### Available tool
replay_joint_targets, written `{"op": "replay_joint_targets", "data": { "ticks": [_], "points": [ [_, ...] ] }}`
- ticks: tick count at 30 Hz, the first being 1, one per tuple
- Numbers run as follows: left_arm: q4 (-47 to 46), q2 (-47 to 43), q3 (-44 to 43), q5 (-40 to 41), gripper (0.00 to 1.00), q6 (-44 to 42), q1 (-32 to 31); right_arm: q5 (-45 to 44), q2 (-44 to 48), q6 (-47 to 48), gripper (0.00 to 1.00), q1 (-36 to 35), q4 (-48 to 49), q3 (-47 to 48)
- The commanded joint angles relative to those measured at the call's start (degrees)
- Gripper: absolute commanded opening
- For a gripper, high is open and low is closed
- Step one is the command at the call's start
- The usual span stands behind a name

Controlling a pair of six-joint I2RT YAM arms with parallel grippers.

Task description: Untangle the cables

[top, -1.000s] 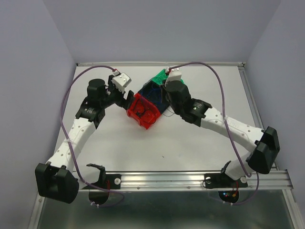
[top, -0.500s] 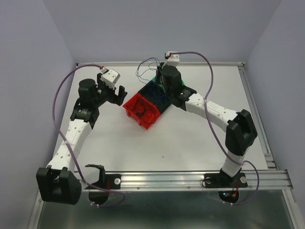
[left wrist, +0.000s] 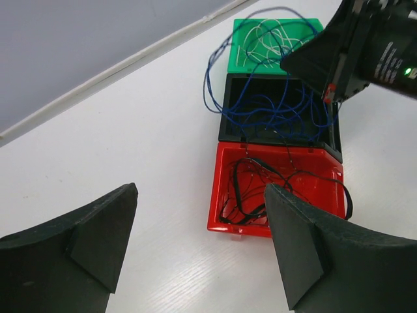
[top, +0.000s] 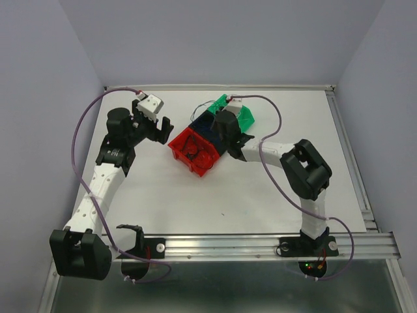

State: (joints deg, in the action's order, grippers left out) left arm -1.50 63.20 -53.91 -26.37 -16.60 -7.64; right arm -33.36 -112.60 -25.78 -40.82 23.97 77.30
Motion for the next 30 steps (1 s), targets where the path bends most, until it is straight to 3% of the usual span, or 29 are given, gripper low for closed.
{"op": "replay_joint_targets", "data": {
  "ticks": [1, 5, 9, 16, 23, 29, 30],
  "points": [
    [-2.99, -1.24, 0.65, -0.79, 0.90, 0.25, 0.26, -4.25, -2.89, -1.56, 0.01, 0.39, 4.86, -3.81],
    [-2.99, -1.15, 0.47, -1.05, 0.90, 0.25, 0.26, 2.48, -4.82, 1.42, 0.00, 0.48, 0.06, -2.43],
    [-2.99, -0.54, 0.39, -1.23, 0.90, 0.17, 0.26, 11.64, -12.72, 5.03, 0.00, 0.48, -19.95, 10.48],
    [-2.55, -0.80, 0.47, -1.67, 0.90, 0.08, 0.26, 24.56, -22.83, 6.71, 0.01, 3.20, -37.48, 27.80],
    [-2.55, 0.87, 0.47, -2.81, 0.90, -0.45, 0.26, 28.44, -27.68, 9.08, 0.00, 4.78, -49.10, 33.89],
    [-5.00, 7.37, -1.54, -1.06, 0.90, -0.36, 0.34, 23.00, -19.34, 11.01, 0.18, 4.26, -49.01, 33.18],
    [-5.53, 9.90, -3.03, -0.44, 0.90, -0.01, 0.43, 22.21, -17.59, 11.71, 0.28, 3.91, -49.19, 33.53]
  ]
}}
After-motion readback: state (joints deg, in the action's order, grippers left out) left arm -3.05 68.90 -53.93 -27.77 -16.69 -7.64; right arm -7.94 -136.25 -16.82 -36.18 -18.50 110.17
